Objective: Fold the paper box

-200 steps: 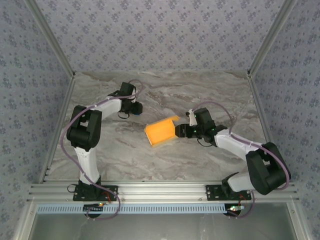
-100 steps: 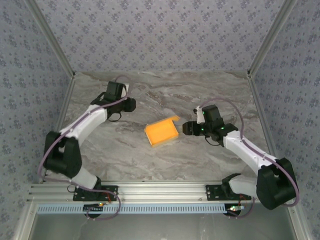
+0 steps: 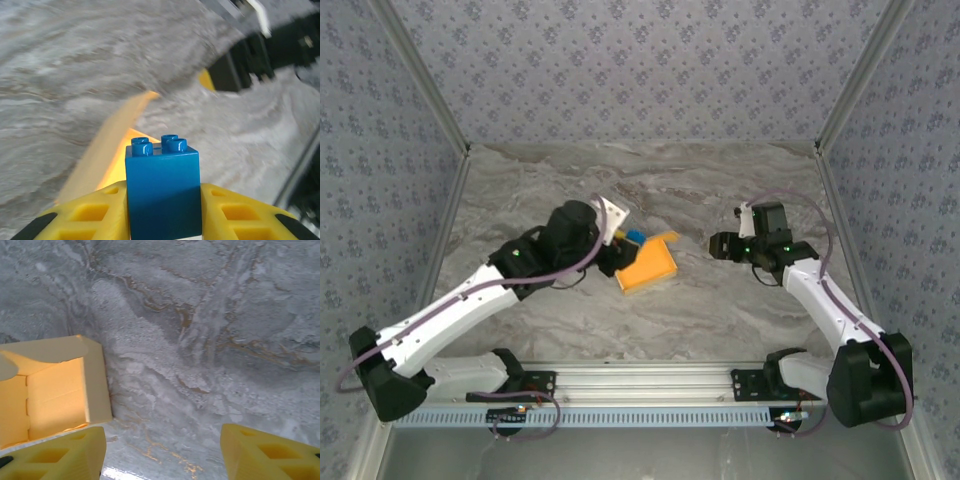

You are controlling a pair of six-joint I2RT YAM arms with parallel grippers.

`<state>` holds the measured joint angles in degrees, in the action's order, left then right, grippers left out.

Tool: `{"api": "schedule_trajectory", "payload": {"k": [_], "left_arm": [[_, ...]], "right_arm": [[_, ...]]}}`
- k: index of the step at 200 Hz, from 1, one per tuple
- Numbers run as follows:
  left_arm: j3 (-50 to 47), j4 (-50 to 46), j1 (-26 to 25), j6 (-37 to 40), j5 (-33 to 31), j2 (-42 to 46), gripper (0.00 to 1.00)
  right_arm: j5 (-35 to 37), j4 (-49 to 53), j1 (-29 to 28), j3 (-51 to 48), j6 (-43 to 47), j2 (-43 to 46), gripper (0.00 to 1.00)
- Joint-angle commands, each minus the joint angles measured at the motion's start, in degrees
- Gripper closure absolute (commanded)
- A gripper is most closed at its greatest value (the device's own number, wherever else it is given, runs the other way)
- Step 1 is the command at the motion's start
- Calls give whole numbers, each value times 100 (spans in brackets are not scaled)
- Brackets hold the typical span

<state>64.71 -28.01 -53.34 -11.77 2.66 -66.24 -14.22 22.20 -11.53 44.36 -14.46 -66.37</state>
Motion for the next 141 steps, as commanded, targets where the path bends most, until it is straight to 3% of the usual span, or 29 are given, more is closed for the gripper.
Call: {"api": "schedule_trajectory", "payload": {"k": [1,37,78,141], "left_arm": [[25,-307,-549,394,-323,-505,66],[427,-581,-925,917,-1112,-1680,67],[730,-794,-941,1604,-2136,-2588,68],[972,-582,-710,2262,-2627,-3475,67]], "right_arm": [[-125,181,123,23,80,62,36],[-167,173,151,-52,57,106,36],[-160,213,212,-150,75,227,36],[-200,123,260,-242,56,185,36]]}}
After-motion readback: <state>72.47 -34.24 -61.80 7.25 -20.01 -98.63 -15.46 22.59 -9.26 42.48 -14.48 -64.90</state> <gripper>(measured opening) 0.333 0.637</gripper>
